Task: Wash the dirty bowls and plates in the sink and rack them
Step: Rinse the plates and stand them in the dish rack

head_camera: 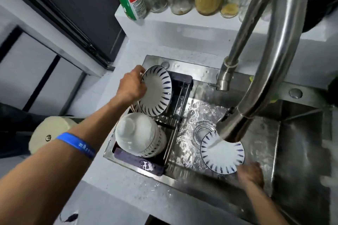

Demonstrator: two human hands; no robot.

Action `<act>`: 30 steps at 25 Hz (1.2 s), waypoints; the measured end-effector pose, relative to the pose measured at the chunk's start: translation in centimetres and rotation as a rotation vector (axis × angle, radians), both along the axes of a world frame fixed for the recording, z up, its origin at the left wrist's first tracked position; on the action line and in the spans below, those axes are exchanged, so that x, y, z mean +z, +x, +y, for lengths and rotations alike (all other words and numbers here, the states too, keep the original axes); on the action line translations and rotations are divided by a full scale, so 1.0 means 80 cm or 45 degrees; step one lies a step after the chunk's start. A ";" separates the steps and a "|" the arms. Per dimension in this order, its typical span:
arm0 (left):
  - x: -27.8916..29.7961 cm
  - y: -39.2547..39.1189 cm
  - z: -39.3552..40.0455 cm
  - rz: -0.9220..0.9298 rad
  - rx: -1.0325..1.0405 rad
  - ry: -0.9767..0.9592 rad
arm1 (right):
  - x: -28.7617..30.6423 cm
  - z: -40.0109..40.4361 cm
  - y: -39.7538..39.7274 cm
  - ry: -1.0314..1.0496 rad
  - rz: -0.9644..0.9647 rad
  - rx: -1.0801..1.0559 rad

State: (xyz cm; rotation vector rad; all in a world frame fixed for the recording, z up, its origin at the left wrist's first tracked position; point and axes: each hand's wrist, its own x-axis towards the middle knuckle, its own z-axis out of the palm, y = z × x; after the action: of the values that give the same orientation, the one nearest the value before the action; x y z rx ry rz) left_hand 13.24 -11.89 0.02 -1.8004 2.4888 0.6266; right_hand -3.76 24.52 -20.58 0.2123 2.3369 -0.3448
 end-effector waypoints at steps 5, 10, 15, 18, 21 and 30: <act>-0.034 0.008 -0.016 -0.234 -0.113 -0.164 | -0.032 0.000 -0.007 0.041 0.007 0.109; -0.049 0.014 -0.022 -0.314 -0.290 -0.256 | -0.038 -0.014 -0.004 -0.017 0.075 0.027; -0.048 0.011 -0.028 -0.330 -0.385 -0.290 | -0.045 -0.013 -0.013 0.024 0.052 -0.023; -0.049 0.011 -0.032 -0.389 -0.404 -0.362 | -0.045 -0.013 -0.015 0.030 0.094 -0.071; -0.050 0.015 -0.033 -0.400 -0.360 -0.350 | -0.040 -0.013 -0.008 -0.120 0.064 -0.096; 0.044 -0.016 0.142 0.929 0.225 0.472 | 0.031 -0.013 0.026 -0.694 -0.082 -0.618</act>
State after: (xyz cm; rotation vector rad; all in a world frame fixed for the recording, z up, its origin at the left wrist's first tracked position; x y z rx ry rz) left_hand 11.99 -0.51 3.51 -1.8737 2.3054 1.9031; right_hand -1.66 23.52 -18.10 0.5088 2.0150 -1.1688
